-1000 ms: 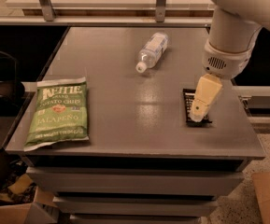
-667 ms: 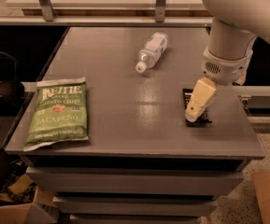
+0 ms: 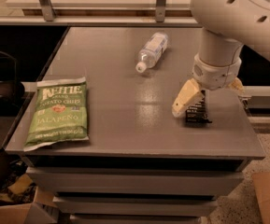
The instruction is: Move rxbar chocolate near green jalapeno chip bag
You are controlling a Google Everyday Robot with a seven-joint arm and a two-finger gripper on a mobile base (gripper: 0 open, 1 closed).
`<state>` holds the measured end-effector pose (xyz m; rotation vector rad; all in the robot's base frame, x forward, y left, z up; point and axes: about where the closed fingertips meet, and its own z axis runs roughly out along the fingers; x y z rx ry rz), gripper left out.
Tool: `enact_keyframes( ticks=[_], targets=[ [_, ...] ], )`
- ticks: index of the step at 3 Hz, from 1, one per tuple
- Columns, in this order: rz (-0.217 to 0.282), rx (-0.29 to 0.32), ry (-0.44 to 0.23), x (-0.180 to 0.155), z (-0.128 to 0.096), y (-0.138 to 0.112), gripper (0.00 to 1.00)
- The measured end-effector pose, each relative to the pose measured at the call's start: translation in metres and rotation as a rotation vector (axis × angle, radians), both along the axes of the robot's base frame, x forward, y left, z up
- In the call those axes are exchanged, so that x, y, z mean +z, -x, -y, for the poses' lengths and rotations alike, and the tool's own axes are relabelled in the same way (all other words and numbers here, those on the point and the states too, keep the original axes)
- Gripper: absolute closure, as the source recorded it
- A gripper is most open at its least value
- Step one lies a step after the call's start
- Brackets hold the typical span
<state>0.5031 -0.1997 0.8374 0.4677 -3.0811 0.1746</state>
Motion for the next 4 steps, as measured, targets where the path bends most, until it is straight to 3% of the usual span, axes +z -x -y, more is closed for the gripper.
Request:
enact_keyframes(
  ticks=[1,2,4],
  targets=[
    [0.015,-0.110,-0.005,-0.008,-0.009,-0.003,0.00],
    [0.018,-0.162,-0.016,-0.016,-0.017,-0.004,0.00],
    [0.026,-0.180,-0.037,-0.024,-0.025,-0.004,0.34]
  ],
)
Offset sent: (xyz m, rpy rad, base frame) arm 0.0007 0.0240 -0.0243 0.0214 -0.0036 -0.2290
